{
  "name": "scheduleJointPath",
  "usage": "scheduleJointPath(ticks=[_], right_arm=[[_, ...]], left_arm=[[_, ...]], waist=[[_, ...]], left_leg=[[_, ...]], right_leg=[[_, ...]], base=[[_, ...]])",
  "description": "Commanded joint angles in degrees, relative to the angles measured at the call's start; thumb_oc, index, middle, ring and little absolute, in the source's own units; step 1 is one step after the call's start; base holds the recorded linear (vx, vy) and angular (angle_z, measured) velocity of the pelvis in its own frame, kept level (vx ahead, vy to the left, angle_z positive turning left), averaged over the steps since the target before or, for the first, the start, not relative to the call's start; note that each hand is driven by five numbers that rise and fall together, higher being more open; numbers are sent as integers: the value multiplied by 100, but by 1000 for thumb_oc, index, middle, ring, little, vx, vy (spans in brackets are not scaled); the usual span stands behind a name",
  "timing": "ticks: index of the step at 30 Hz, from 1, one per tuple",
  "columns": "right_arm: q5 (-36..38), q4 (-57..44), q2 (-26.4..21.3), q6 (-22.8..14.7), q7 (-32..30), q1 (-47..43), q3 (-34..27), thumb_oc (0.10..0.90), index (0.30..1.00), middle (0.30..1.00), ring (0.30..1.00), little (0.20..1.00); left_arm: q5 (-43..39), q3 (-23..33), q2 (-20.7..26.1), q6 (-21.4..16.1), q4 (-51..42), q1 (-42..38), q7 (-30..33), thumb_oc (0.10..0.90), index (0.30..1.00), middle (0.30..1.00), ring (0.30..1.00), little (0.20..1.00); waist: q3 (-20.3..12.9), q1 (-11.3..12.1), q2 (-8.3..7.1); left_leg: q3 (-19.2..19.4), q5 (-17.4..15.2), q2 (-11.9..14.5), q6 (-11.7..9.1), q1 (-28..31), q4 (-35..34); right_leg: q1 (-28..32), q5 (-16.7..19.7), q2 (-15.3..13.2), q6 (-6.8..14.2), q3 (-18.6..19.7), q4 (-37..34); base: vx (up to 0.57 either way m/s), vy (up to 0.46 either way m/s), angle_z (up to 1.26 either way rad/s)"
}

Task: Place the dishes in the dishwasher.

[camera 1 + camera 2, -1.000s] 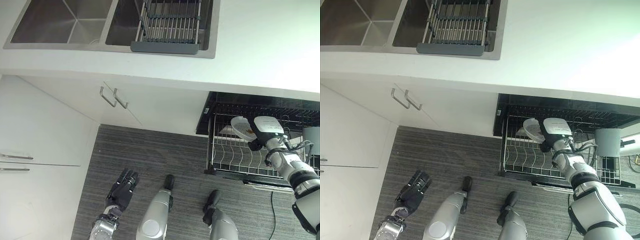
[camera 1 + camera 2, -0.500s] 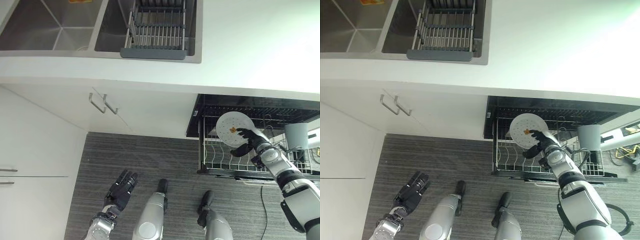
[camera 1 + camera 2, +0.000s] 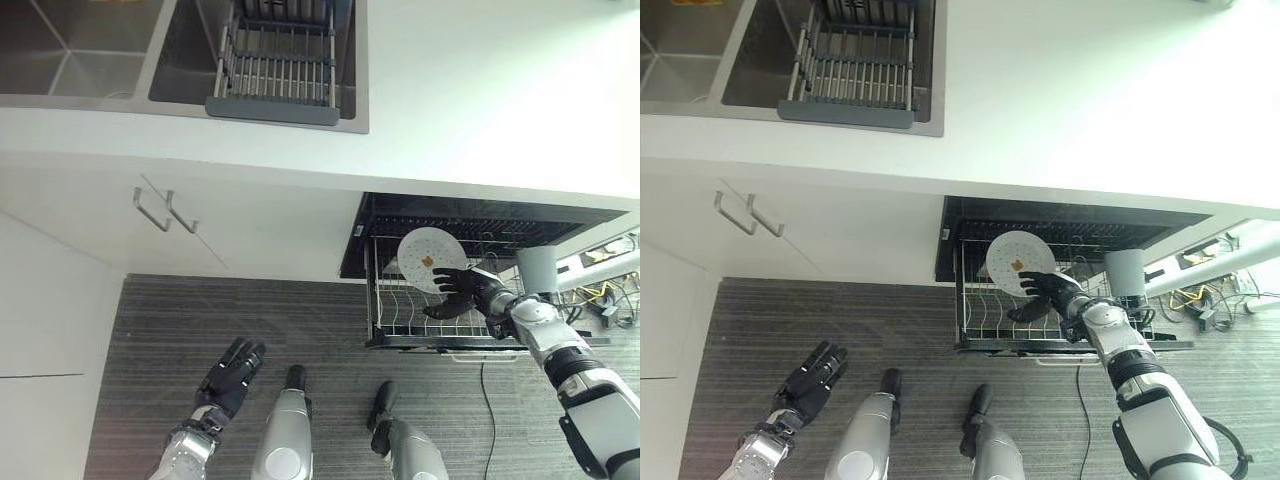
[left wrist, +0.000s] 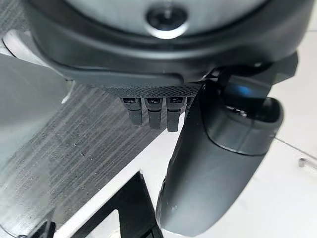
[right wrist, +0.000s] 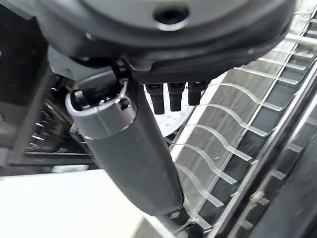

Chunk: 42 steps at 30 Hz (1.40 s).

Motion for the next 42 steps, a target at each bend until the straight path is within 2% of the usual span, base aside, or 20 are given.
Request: scheduleJointPath(ticks=[1,4,7,11,12,16,18,24,28,31,34,38,41,42], right_arm=[[614,-270,-518,-72,-204,-70,-349,800,900,900,900,900],[850,-871,-574,-81,-331,286,-651,800,900,900,900,900],[994,-1776,-470,-71,-562,959,-1213,800,900,900,900,900],[923,-2808,-110,-113,-845,1886,-1965,800,900,900,900,900],[640,-3146,34,-193,-1035,2231,-2295,800,900,900,900,900],[474,-3728,446,-463,-1716,2848,-2874,800,900,900,900,900],[130,-3884,584,-715,-2006,3026,-3025,800,900,900,900,900],[-25,-4223,866,-1368,-3054,3467,-3528,800,900,900,900,900],[-102,-4217,946,-1500,-3566,3629,-3674,800,900,900,900,900],[92,-3985,1098,-1333,-3753,3760,-3643,800,900,900,900,900],[549,-3576,1288,-1035,-3615,3853,-3481,800,900,900,900,900],[1884,-2457,1494,-601,-3182,3808,-3289,800,900,900,900,900],[2246,-1873,1594,-415,-3090,3696,-3128,800,900,900,900,900],[2636,-1437,1626,-221,-3069,3556,-3002,800,900,900,900,900]], left_arm=[[134,-107,180,-203,-303,207,-106,800,900,900,900,900],[191,-8,142,-248,-330,308,-111,800,900,900,900,900],[256,144,46,-311,-331,465,-125,800,900,900,900,900],[379,334,-133,-363,-314,640,-102,800,900,900,900,900],[430,398,-217,-389,-284,706,-135,800,900,900,900,900],[538,457,-475,-490,-244,862,-148,800,900,900,900,900],[564,457,-561,-542,-211,890,-187,800,900,900,900,900],[508,438,-793,-687,-174,996,-206,800,900,900,900,900],[465,440,-852,-695,-164,1049,-241,800,900,900,900,900],[481,414,-916,-714,-125,1111,-262,800,900,900,900,900],[484,379,-953,-733,-117,1161,-262,800,900,900,900,900],[488,342,-867,-703,3,1072,-264,800,900,900,900,900],[492,318,-765,-646,92,988,-247,800,900,900,900,900],[464,276,-690,-604,149,942,-233,800,900,900,900,900]], waist=[[-307,19,117],[-324,-82,64],[-372,-260,24],[-471,-506,-7],[-531,-629,-8],[-622,-869,80],[-633,-952,124],[-742,-1223,298],[-803,-1310,374],[-829,-1347,422],[-830,-1346,440],[-846,-1268,443],[-862,-1200,451],[-883,-1135,463]], left_leg=[[99,-306,393,-303,466,-377],[138,-322,437,-306,511,-377],[195,-353,477,-285,575,-377],[287,-400,529,-256,669,-377],[336,-387,539,-242,667,-377],[478,-429,551,-212,757,-377],[534,-439,557,-207,792,-377],[754,-529,556,-218,914,-377],[829,-508,556,-222,930,-377],[877,-547,557,-232,999,-377],[909,-549,560,-234,1054,-377],[902,-547,549,-244,1118,-377],[867,-544,530,-252,1137,-377],[841,-547,515,-259,1161,-377]], right_leg=[[-9,-767,-210,394,20,833],[6,-768,-167,399,80,833],[16,-784,-112,393,192,833],[34,-806,-48,389,327,833],[-7,-788,-34,386,393,833],[-9,-802,-20,393,535,833],[-10,-811,-20,387,579,833],[-24,-891,-10,373,749,833],[-50,-886,-18,353,788,833],[3,-926,-35,352,779,833],[52,-937,-46,336,760,833],[150,-947,-69,322,673,833],[200,-945,-89,313,599,833],[247,-949,-107,313,540,833]], base=[[0,0,0],[10,1,-4],[40,18,-25],[57,16,-20],[48,35,-30],[53,66,-24],[31,65,-21],[42,88,-17],[21,46,-13],[42,31,-3],[24,13,-3],[35,-24,-2],[31,-42,12],[18,-39,10]])
